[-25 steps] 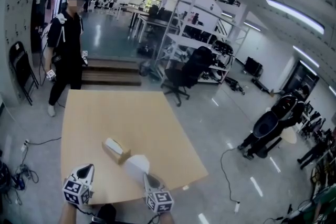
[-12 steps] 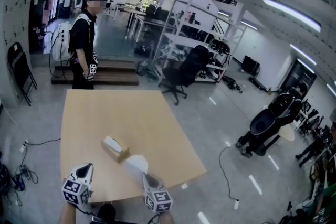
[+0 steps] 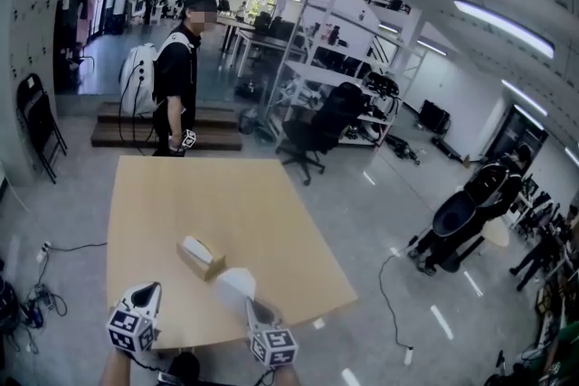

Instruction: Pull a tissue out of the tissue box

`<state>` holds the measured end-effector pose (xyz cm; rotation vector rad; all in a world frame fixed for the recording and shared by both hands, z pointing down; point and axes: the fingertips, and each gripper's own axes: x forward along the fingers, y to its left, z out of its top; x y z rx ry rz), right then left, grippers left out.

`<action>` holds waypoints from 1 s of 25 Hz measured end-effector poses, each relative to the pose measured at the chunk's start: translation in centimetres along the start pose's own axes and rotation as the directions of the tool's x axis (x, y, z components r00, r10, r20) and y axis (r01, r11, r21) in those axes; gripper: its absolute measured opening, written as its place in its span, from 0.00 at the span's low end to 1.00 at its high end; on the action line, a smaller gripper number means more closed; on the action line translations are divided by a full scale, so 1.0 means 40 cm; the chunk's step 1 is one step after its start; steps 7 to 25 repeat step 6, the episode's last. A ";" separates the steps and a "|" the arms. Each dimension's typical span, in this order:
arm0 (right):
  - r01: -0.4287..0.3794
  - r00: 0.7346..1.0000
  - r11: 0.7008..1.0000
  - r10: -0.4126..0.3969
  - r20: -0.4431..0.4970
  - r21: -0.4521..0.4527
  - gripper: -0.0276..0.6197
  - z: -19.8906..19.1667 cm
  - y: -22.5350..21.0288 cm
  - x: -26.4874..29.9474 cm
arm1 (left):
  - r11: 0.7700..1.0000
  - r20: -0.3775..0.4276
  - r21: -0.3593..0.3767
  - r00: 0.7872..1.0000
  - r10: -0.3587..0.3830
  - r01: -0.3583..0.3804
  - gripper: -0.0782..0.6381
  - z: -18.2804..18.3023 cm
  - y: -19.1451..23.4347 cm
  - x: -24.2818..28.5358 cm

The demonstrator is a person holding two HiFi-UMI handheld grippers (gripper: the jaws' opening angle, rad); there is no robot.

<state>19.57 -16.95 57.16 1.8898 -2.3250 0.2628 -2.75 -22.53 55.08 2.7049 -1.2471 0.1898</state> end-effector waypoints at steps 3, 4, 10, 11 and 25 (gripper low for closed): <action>-0.004 1.000 1.000 0.004 0.000 0.000 0.05 0.003 0.003 -0.001 | 1.000 -0.001 0.003 1.000 0.004 -0.004 0.12 0.004 0.000 -0.003; -0.006 1.000 1.000 0.006 -0.001 0.000 0.05 0.003 0.002 -0.002 | 1.000 -0.003 0.003 1.000 0.006 -0.005 0.12 0.003 -0.002 -0.004; -0.007 1.000 1.000 0.007 -0.003 0.002 0.05 0.003 0.000 -0.007 | 1.000 -0.007 0.002 1.000 0.008 -0.008 0.12 0.001 -0.007 -0.007; -0.007 1.000 1.000 0.007 -0.003 0.002 0.05 0.003 0.000 -0.007 | 1.000 -0.007 0.002 1.000 0.008 -0.008 0.12 0.001 -0.007 -0.007; -0.007 1.000 1.000 0.007 -0.003 0.002 0.05 0.003 0.000 -0.007 | 1.000 -0.007 0.002 1.000 0.008 -0.008 0.12 0.001 -0.007 -0.007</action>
